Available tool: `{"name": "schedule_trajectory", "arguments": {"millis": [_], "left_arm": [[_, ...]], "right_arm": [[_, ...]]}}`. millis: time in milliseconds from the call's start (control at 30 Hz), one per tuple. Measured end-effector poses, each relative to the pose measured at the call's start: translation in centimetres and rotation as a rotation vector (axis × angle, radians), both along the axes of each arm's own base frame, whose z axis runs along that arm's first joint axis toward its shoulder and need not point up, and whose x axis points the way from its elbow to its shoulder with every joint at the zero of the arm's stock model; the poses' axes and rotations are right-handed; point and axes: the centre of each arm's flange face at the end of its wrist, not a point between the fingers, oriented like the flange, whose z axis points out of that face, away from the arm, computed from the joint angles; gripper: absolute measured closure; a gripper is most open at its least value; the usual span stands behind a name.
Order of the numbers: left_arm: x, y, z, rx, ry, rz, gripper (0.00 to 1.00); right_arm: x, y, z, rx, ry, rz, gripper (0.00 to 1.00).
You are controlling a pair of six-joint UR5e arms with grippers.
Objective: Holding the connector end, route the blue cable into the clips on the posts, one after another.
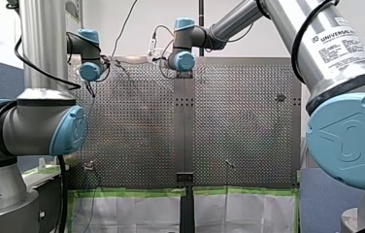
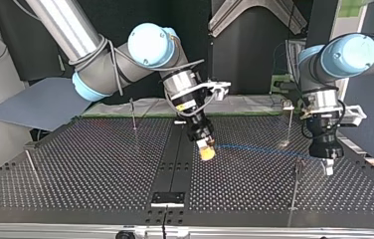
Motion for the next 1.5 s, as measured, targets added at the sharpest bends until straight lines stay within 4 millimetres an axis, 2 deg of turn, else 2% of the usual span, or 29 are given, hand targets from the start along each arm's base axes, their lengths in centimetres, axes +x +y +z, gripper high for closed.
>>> {"name": "schedule_trajectory", "arguments": {"millis": [300, 533, 667, 1100, 1500], "left_arm": [[0.5, 0.6, 0.3, -0.013, -0.008, -0.003, 1.00], [1.6, 0.7, -1.6, -0.008, 0.030, -0.020, 1.00], [1.9, 0.8, -1.9, -0.007, 0.030, -0.027, 1.00], [2.4, 2.0, -1.1, -0.036, -0.028, -0.065, 1.00], [2.9, 2.6, 0.2, -0.061, -0.087, -0.113, 1.00]], "right_arm": [[0.1, -0.1, 0.1, -0.003, -0.001, 0.006, 1.00], [0.0, -0.4, 0.0, -0.002, 0.000, 0.004, 1.00], [-0.2, -0.6, -0.1, -0.001, 0.000, 0.000, 1.00], [-0.4, -1.4, -0.2, -0.005, -0.001, -0.001, 1.00], [0.0, -1.5, 1.0, -0.029, -0.022, 0.020, 1.00]]}}
